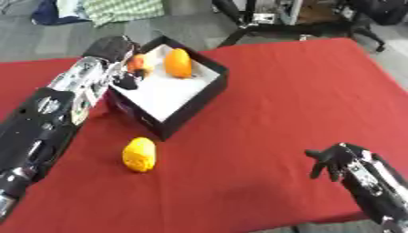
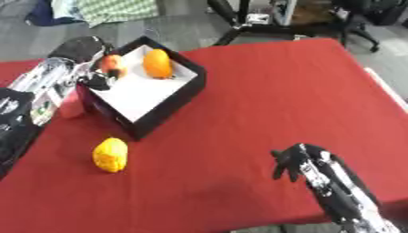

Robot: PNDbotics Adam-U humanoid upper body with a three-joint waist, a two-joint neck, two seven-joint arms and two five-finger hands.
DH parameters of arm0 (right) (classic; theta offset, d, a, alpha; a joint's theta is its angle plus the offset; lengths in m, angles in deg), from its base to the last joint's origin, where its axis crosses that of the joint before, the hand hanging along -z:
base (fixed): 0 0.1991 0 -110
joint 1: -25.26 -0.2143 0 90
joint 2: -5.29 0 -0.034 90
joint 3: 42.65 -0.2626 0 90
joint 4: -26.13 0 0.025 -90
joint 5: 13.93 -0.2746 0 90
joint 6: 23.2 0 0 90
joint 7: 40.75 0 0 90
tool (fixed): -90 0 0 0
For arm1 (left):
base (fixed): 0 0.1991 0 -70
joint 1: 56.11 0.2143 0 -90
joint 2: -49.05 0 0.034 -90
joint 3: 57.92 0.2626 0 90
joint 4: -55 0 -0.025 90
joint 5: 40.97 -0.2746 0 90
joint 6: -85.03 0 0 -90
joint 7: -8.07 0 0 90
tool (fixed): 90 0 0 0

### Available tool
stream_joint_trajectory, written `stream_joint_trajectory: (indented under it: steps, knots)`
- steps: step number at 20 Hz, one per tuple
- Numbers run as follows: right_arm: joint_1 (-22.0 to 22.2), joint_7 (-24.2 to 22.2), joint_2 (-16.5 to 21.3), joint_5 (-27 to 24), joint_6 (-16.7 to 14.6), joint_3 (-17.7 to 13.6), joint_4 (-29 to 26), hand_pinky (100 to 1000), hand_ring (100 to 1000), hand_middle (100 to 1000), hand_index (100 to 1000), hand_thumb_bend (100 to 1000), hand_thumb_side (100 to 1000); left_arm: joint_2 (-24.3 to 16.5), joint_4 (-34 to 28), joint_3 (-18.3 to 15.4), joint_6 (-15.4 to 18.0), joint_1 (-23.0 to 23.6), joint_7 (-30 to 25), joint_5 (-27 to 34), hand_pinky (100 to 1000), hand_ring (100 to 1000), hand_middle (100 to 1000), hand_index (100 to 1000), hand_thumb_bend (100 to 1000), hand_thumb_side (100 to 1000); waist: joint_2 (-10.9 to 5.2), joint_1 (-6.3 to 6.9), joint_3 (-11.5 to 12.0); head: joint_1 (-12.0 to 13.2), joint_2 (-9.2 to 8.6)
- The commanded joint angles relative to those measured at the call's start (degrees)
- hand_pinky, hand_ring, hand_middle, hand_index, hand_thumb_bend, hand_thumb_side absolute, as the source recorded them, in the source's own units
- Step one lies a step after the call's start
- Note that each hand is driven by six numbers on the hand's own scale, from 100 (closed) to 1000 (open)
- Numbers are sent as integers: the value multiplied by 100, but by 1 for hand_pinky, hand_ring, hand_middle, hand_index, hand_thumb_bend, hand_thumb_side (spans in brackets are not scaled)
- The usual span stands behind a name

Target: Pick up objects on the table and place them in the box.

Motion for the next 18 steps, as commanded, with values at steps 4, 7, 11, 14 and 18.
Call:
stream_joint_trajectory:
  steps: [4,7,11,14,18]
  knots:
    - [-31,-9,32,-38,-12,-18,-122,894,466,265,566,100,639,-52,-199,9,67,-168,-120,33,825,732,782,934,100,798,-56,-14,19,-5,-10]
    - [-14,-8,42,-32,-19,-19,-123,894,466,264,566,100,646,-101,-360,80,75,-134,-329,245,855,785,845,958,174,1000,-68,-11,36,-19,-10]
    - [-13,20,38,-1,-19,-44,-116,894,466,264,566,100,659,-411,-1190,137,88,-17,-354,668,837,754,814,944,100,835,-41,-4,79,-73,-10]
    - [-15,46,46,23,-28,-64,-120,894,466,264,566,100,645,-1042,-2647,177,139,256,-460,1316,834,729,761,896,100,608,-40,22,132,-126,-10]
    - [-5,90,58,51,-35,-97,-124,894,466,264,566,100,658,-2044,-4719,33,318,767,-1397,2116,837,720,731,877,100,528,-26,50,164,-181,-10]
